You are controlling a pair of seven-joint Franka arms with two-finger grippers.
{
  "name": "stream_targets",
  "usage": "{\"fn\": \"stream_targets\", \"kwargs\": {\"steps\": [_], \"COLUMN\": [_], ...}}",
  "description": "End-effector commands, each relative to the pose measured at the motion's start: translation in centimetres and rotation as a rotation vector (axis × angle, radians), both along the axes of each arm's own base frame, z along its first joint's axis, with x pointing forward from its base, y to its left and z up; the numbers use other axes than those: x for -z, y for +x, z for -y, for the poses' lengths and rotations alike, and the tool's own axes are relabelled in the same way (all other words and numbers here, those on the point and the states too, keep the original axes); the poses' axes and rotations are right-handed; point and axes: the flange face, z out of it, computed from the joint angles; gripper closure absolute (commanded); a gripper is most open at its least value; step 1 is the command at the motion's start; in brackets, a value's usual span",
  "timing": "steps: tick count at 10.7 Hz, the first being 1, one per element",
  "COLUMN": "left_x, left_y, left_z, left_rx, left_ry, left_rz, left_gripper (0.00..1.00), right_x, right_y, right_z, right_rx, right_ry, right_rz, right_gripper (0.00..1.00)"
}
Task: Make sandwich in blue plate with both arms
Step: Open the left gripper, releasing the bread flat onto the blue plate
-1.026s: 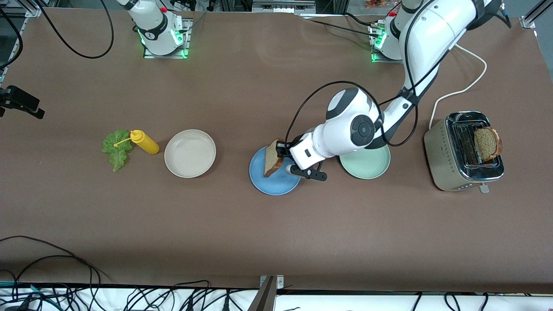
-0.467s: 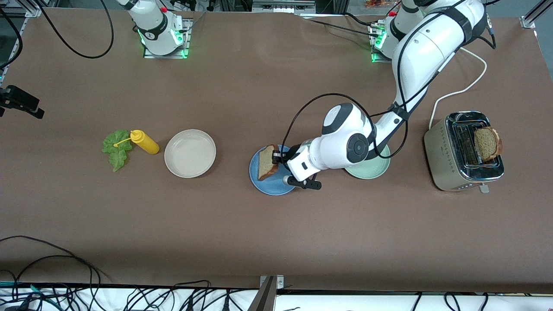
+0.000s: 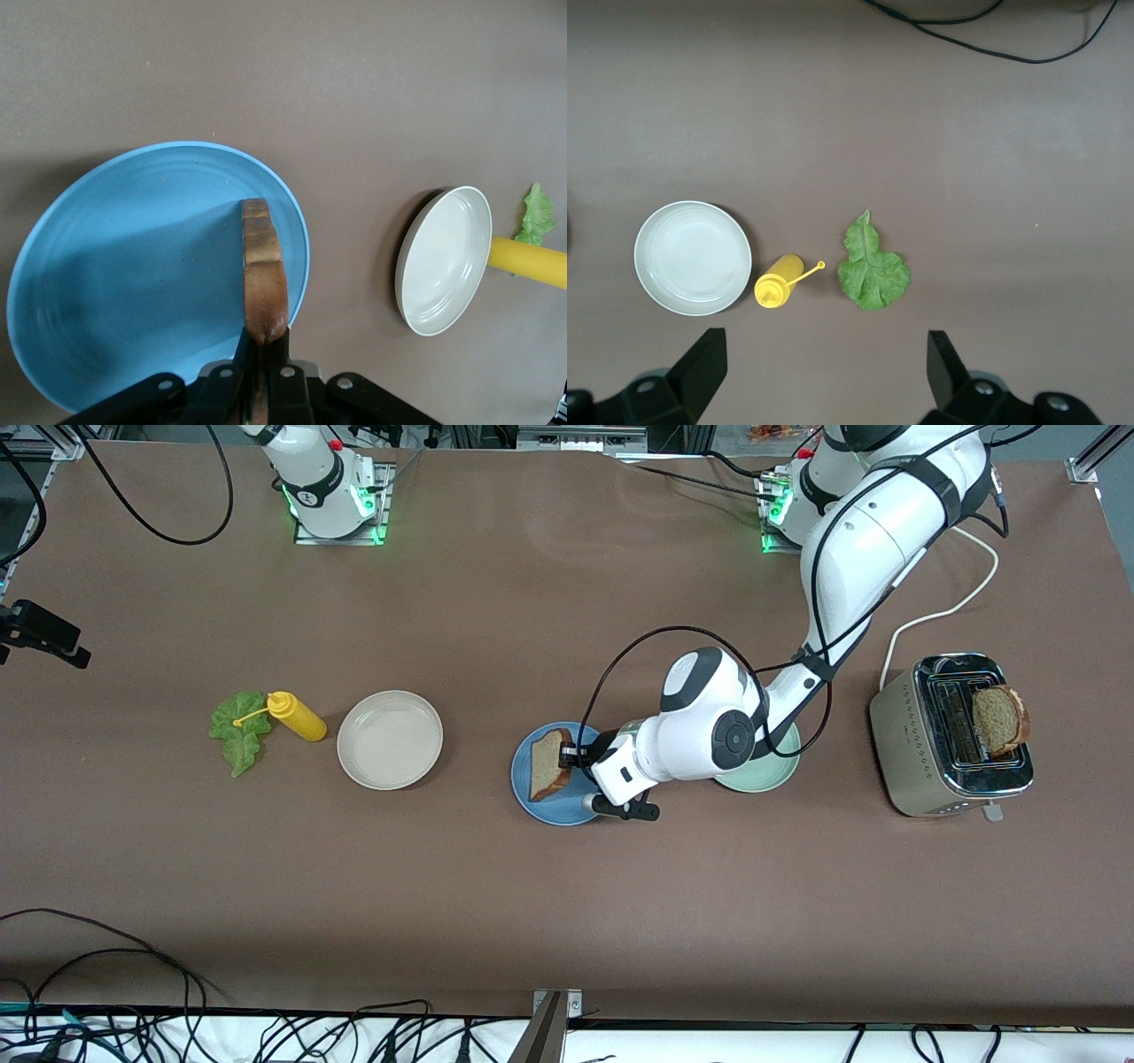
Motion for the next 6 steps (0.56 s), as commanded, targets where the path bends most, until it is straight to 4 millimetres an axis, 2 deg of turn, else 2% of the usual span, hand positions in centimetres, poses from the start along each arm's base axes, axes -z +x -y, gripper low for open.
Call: {"fn": "stream_targets", "kwargs": {"steps": [1, 3, 5, 6], "left_x": [-0.4, -1.0, -1.9, -2.1], "left_y": [0.8, 1.1, 1.1, 1.0], "left_z": [0.0, -0.4, -0.9, -1.2], "left_rx": [-0.001, -0.002, 0.007, 0.016], "left_ry": [-0.032, -0.017, 0.002, 0.012], "left_rz": [0.015, 0.032, 0.043, 0.023], "left_gripper": [0.83, 0.69, 0.37, 0.37], "right_x": [-0.8, -1.1, -1.2, -1.2], "right_y": [-0.2, -0.4, -0.5, -0.5], "right_z": [-0.1, 0.1, 0.6, 0.5], "right_rx": [-0.001, -0.001, 0.007, 0.004], "right_ry": [-0.010, -0.008, -0.012, -0.013], "right_rz": [0.005, 0.010, 0.012, 0.012], "right_gripper": [0.00, 0.00, 0.00, 0.00]}}
